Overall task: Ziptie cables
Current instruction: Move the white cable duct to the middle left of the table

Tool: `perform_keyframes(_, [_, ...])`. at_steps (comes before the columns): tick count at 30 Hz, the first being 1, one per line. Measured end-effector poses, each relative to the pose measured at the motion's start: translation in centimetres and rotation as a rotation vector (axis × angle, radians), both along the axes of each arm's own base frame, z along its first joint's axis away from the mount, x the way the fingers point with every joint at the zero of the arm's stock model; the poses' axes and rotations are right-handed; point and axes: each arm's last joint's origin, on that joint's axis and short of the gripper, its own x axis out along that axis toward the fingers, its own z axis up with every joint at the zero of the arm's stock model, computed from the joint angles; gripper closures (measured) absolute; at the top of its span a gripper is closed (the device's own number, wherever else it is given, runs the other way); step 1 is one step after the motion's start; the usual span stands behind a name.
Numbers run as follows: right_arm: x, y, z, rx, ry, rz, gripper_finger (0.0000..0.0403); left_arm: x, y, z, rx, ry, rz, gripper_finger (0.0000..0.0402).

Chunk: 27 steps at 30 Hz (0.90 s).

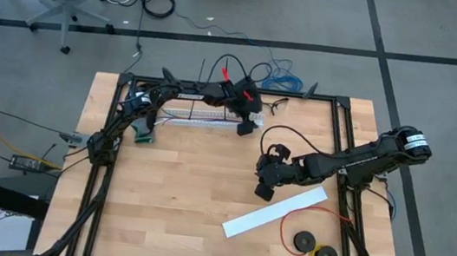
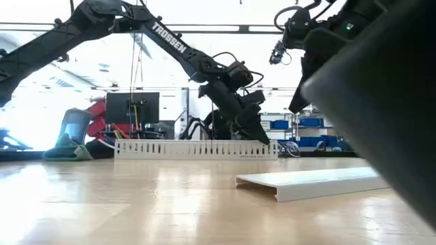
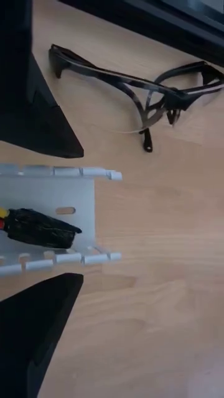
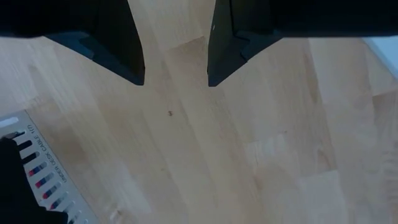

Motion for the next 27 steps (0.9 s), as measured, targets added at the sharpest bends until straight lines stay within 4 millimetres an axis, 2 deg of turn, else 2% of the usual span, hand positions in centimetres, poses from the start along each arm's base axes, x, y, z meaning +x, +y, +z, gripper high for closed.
perform_keyframes(5, [0.00,0.00,0.01,-0.004,0.002,0.006,0.0241,0.04,-0.06,-0.06,0.021,0.012,0.019,0.0090])
perform_keyframes(15, [0.00,0.00,0.01,-0.004,0.002,0.006,0.0241,0.07,0.14,-0.04,0.023,0.009,0.065,0.0151])
perform_keyframes(27, [0.00,0.00,0.01,-0.003,0.002,0.006,0.0241,0.04,0.24,0.30,0.014,-0.004,0.085,0.0160])
